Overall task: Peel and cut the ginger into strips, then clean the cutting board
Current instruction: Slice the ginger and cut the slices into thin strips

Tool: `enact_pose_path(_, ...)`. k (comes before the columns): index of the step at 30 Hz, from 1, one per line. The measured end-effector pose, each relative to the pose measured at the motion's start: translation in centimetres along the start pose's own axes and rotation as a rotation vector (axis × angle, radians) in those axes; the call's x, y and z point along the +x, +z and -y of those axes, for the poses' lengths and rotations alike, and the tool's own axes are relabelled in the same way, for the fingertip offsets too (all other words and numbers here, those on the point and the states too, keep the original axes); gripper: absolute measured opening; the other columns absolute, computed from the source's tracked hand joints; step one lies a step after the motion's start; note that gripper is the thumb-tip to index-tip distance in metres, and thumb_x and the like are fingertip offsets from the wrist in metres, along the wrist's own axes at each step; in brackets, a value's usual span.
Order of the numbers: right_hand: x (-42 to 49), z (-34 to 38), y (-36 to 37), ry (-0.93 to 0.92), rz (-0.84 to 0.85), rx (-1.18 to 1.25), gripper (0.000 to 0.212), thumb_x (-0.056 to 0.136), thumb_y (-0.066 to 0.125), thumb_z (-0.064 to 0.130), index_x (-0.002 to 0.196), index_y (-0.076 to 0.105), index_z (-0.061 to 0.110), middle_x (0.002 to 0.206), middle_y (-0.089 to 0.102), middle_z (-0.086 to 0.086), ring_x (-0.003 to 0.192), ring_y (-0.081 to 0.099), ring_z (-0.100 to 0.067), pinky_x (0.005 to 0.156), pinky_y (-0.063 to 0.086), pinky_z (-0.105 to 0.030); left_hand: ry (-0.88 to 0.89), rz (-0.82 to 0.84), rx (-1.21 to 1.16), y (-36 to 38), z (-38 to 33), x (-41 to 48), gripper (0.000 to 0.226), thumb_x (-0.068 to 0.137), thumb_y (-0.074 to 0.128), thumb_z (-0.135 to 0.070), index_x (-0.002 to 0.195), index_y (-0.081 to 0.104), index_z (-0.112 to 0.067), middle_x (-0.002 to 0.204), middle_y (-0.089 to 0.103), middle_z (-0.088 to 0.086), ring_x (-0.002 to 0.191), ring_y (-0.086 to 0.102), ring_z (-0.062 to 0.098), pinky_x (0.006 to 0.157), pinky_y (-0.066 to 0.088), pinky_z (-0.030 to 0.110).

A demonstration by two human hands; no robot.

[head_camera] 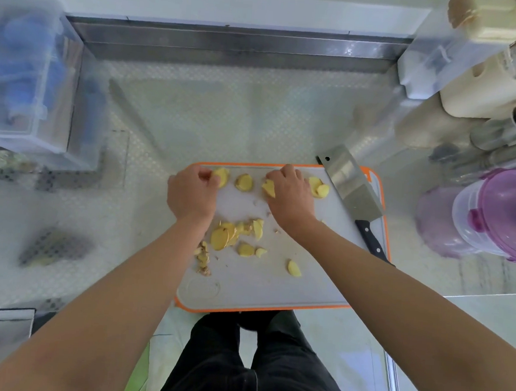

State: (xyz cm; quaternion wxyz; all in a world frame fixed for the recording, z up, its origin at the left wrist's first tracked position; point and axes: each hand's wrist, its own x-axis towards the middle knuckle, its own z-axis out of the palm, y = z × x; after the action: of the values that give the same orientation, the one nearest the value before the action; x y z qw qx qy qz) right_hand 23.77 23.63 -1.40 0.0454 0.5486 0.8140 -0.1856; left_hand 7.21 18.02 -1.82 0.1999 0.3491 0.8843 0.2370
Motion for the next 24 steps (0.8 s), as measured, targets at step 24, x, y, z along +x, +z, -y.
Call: enact_pose_path(24,-4.1,2.8,2.1,-0.390,0.192,0.273,0.028,0.080,0.068,0.020,0.107,0.064,0.012,0.103,0.056,-0.007,0.094,0.057,-0.025,0.081,0.046,-0.039,0.711,0.358,0.224,-2.6,6.2,-5.0,0.047,0.067,0.083,-0.025,0.109,0.065,-0.014,0.099,0.055,0.004,0.092,0.052,0.025,0.079,0.046,0.037)
